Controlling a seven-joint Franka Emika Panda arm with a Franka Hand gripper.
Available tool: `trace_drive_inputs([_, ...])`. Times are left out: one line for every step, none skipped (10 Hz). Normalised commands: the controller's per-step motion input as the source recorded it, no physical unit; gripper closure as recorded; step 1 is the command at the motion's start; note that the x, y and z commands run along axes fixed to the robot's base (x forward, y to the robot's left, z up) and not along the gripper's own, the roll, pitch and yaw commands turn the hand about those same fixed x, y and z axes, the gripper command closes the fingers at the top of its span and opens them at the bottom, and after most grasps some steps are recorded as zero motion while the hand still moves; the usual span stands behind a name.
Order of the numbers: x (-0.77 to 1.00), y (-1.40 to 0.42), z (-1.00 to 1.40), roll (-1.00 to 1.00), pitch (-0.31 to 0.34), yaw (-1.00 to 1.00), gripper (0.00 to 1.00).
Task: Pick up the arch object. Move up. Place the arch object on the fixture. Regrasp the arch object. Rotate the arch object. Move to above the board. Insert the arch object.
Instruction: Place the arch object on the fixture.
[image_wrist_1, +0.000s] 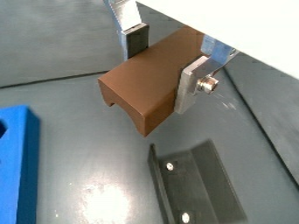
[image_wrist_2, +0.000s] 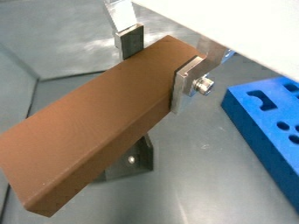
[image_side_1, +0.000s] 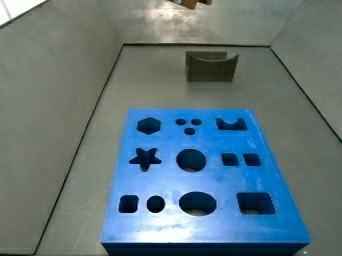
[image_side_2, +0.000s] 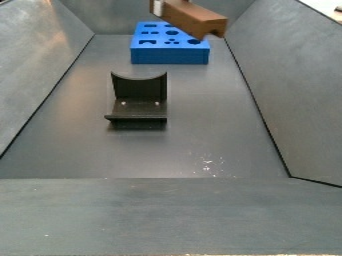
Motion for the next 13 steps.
trace_drive_inputs([0.95, 0.11, 0.03, -0.09, 0.112, -1.0, 1.0])
trace_drive_inputs([0.86, 0.08, 0.02, -0.1, 0.13, -1.0, 1.0])
trace_drive_inputs([0.75, 0.06, 0.02, -0.12, 0.162, -1.0, 1.0])
trace_drive_inputs([0.69, 0.05, 0.02, -0.14, 0.18, -1.0, 1.0])
trace_drive_inputs([0.59, 0.03, 0.01, -0.17, 0.224, -1.0, 1.0])
trace_drive_inputs([0.52, 0.03, 0.01, -0.2, 0.251, -0.94, 1.0])
trace_drive_inputs([0.45, 0.03, 0.01, -0.19, 0.224, -0.68, 1.0])
trace_drive_inputs([0.45, -0.17, -0.32, -1.0, 0.082, -0.04, 1.0])
trace_drive_inputs([0.39, -0.15, -0.31, -1.0, 0.075, 0.0, 1.0])
trace_drive_inputs([0.33, -0.08, -0.2, -1.0, 0.074, -0.01, 1.0])
trace_drive_inputs([0.21, -0.02, -0.08, -1.0, 0.085, -0.01, 1.0])
trace_drive_inputs([0.12, 0.0, -0.04, -1.0, 0.1, -0.02, 1.0])
trace_drive_inputs([0.08, 0.02, -0.03, -1.0, 0.103, -0.02, 1.0])
